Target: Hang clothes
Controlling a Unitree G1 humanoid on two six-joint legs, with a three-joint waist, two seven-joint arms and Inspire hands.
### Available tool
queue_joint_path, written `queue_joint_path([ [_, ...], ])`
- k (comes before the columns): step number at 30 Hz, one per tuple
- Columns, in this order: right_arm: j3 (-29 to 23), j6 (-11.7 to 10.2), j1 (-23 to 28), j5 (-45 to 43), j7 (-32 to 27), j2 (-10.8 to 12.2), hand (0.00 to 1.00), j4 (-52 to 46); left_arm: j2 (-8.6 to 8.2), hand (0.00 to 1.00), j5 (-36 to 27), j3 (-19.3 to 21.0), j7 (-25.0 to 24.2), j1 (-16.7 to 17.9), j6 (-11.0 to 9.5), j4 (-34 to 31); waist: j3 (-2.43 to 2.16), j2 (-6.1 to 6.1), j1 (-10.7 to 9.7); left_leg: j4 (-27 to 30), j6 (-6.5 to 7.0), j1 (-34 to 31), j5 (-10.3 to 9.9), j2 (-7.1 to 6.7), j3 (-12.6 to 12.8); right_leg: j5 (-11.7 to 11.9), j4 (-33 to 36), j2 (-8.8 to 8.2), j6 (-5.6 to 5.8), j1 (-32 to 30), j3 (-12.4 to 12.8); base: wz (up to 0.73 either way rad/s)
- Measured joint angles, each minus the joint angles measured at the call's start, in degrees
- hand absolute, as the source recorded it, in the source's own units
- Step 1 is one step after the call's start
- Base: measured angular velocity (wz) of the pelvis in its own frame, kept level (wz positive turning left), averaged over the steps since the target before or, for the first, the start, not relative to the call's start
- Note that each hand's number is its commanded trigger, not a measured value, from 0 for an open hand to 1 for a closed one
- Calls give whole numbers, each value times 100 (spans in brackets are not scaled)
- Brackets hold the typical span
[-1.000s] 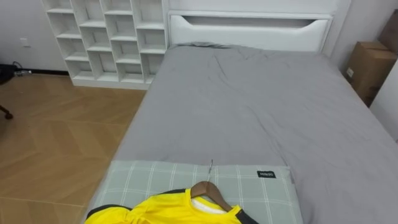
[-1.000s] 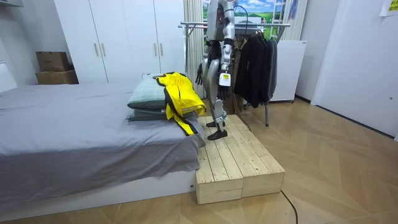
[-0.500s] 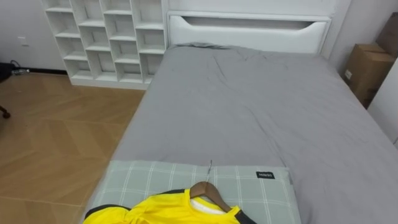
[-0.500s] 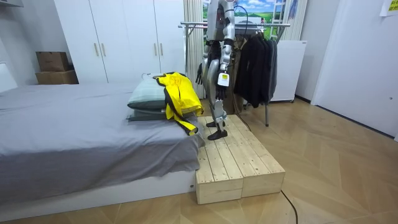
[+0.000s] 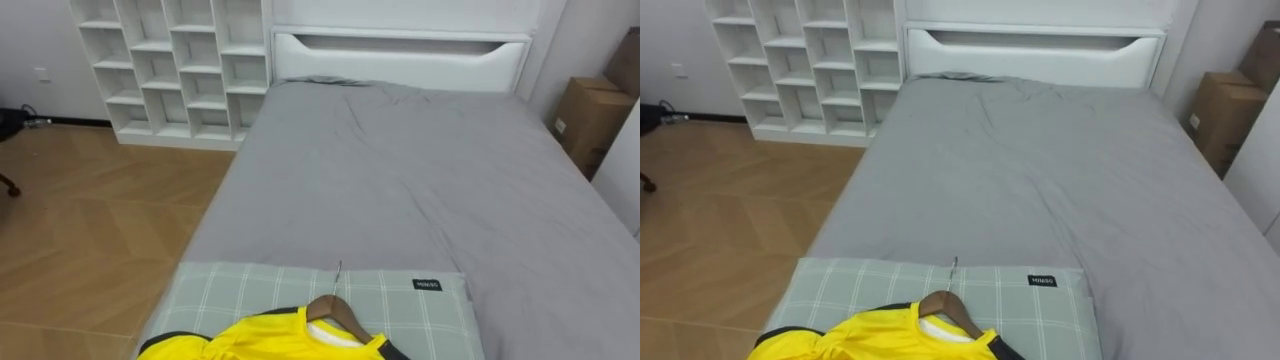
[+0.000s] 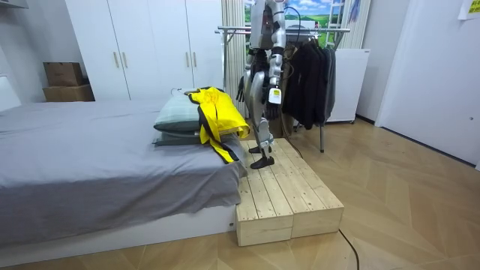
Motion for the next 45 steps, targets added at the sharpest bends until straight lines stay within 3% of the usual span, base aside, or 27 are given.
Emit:
queue_joint_path([
  [5, 15, -5, 15, 24, 3, 3, 0, 0, -14, 0, 0, 216, 275, 15, -7, -185, -14, -11, 11, -24, -1, 47, 2, -13, -21, 1, 6, -2, -1, 34, -4, 0],
  [14, -18, -6, 12, -91, -2, -42, 0, 68, 3, 0, 62, 848, 1308, 12, -79, -898, -30, 14, 125, -43, -9, 85, -3, -22, -82, 2, 25, -2, -2, 78, -68, 2],
  [19, -16, -18, 16, -101, -15, -71, 0, 79, 46, 0, 187, 871, 1988, 30, -183, -1358, -25, 55, 160, -43, -11, 118, -3, -29, -139, 2, 46, -5, -1, 121, -131, 6],
  [22, -31, -19, 19, -105, -60, -84, 0, 71, 44, 0, 425, 877, 2441, 55, -213, -1989, -18, 87, 158, -10, -12, 64, -1, -38, -184, 2, 29, -2, -2, 106, -163, 8],
  [27, -26, -117, -2, -202, -53, -113, 0, 110, 60, 0, 1651, 873, 3148, 22, -461, -3309, -19, 137, 160, -15, -11, 58, 9, -61, -213, 1, 10, -11, -1, 109, -152, 3],
  [33, -151, -168, -23, -413, -47, -120, 0, 100, 128, 0, 2951, 851, 3576, -64, -517, -4636, -30, 166, 117, 0, -12, 48, 9, -63, -238, 2, 5, -7, -2, 100, -164, 0],
  [39, -226, -259, -4, -517, 116, -217, 0, 104, 481, 0, 3716, 852, 3756, -321, -551, -5332, -43, 313, 41, -34, -14, 56, 8, -67, -288, 4, 18, 1, -2, 126, -164, 5],
  [45, -230, -308, 14, -484, 133, -275, 0, 183, 610, 0, 4303, 863, 3855, -368, -550, -5905, -33, 348, -20, -88, -37, 73, 31, -72, -286, 4, 11, -1, -1, 121, -160, 0],
])
